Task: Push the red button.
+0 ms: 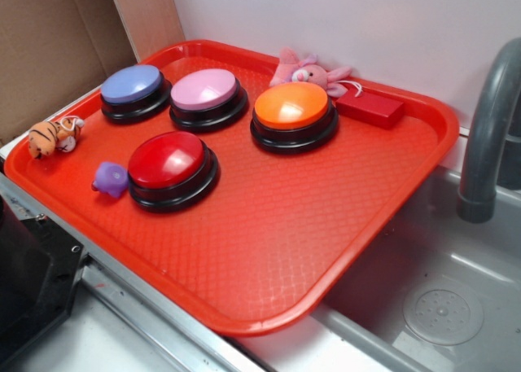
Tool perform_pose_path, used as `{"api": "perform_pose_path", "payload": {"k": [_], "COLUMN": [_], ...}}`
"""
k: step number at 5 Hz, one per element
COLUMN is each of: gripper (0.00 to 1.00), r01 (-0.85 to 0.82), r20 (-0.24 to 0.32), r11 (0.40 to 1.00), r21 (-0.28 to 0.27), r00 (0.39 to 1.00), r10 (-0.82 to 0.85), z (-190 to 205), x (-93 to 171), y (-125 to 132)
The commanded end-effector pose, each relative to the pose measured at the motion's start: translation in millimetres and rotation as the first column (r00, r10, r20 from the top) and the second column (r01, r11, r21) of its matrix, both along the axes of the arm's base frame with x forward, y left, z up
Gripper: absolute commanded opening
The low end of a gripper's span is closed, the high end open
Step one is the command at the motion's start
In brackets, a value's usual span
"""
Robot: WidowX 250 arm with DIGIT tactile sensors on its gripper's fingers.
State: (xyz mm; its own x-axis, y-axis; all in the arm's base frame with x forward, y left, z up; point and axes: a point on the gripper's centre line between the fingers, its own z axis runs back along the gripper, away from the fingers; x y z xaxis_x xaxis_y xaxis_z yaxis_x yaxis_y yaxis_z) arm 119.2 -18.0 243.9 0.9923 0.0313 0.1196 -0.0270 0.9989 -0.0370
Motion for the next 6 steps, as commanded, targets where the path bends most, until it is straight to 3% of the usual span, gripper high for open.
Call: {"api": "perform_pose_path", "payload": {"k": [1, 2, 3, 4, 6], "gripper": [1.0, 1.0, 1.0, 1.0, 1.0], "r01": [0.0, 0.09, 0.222, 0.306, 0.4], "r20": [0.0, -0.148, -0.181, -0.184, -0.167], "r11": [1.0, 0.995, 0.975, 0.952, 0.912], "r21": [0.0, -0.041, -0.024, 0.013, 0.093], "r00": [1.0, 0.984, 0.958, 0.937, 0.909], "r10": [0.0, -0.095, -0.223, -0.298, -0.382], "z": [0.0, -50.0, -100.4, -150.1, -199.8], "x": [0.0, 26.8, 65.0, 86.4, 89.3], "y": [0.0, 25.7, 24.9, 29.5, -2.6]}}
